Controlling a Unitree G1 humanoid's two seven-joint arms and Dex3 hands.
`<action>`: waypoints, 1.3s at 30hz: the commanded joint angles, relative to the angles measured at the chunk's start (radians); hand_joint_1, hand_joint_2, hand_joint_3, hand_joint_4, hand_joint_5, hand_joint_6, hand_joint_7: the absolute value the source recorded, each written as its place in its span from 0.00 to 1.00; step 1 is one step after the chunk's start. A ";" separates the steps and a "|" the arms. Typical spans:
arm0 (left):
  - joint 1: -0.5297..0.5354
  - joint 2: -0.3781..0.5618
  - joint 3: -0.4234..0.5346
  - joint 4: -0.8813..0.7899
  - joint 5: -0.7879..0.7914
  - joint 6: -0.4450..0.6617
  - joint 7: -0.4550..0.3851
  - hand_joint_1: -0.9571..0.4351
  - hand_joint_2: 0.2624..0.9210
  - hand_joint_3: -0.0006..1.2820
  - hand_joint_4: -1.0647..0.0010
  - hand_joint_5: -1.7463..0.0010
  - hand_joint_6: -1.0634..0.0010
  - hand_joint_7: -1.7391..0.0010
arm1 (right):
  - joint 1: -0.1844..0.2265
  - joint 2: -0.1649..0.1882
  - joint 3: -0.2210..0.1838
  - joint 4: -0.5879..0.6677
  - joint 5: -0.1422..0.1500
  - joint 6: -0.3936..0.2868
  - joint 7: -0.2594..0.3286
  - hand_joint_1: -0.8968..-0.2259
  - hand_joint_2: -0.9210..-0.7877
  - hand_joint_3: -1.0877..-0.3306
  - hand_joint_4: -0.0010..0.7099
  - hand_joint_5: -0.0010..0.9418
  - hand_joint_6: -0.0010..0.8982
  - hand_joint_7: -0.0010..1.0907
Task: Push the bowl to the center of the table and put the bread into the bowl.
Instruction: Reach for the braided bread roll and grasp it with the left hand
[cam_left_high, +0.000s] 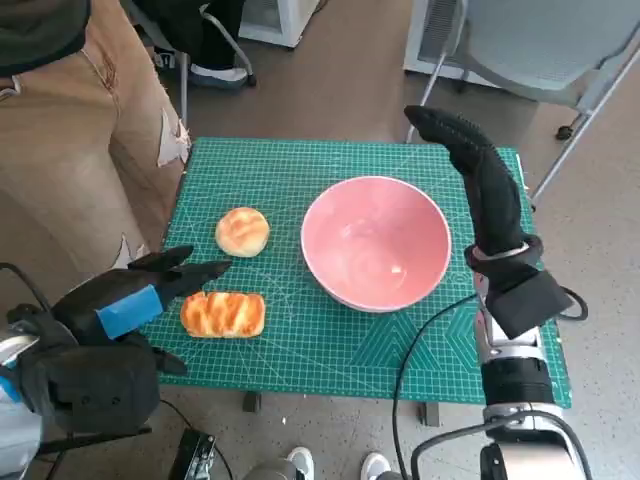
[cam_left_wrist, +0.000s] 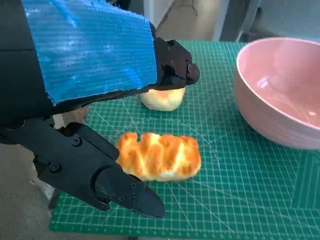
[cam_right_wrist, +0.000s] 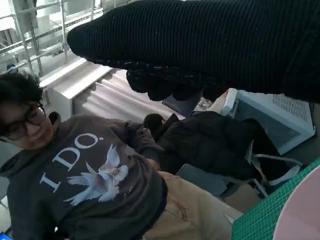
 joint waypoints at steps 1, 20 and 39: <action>-0.003 0.017 -0.033 0.020 0.005 -0.006 -0.002 0.36 0.67 0.00 0.91 0.99 0.75 0.99 | 0.026 0.002 0.003 0.014 0.008 0.015 0.015 0.25 0.00 0.33 0.21 0.00 0.08 0.28; -0.106 -0.018 -0.183 0.180 0.094 -0.055 0.066 0.34 0.69 0.00 0.88 1.00 0.75 1.00 | 0.032 -0.007 -0.005 0.025 -0.002 -0.014 0.006 0.26 0.00 0.32 0.21 0.00 0.06 0.31; -0.158 -0.075 -0.258 0.226 0.197 0.001 0.123 0.38 0.69 0.00 0.87 1.00 0.74 1.00 | 0.043 -0.020 -0.005 0.011 0.004 -0.007 0.014 0.24 0.00 0.30 0.21 0.00 0.03 0.35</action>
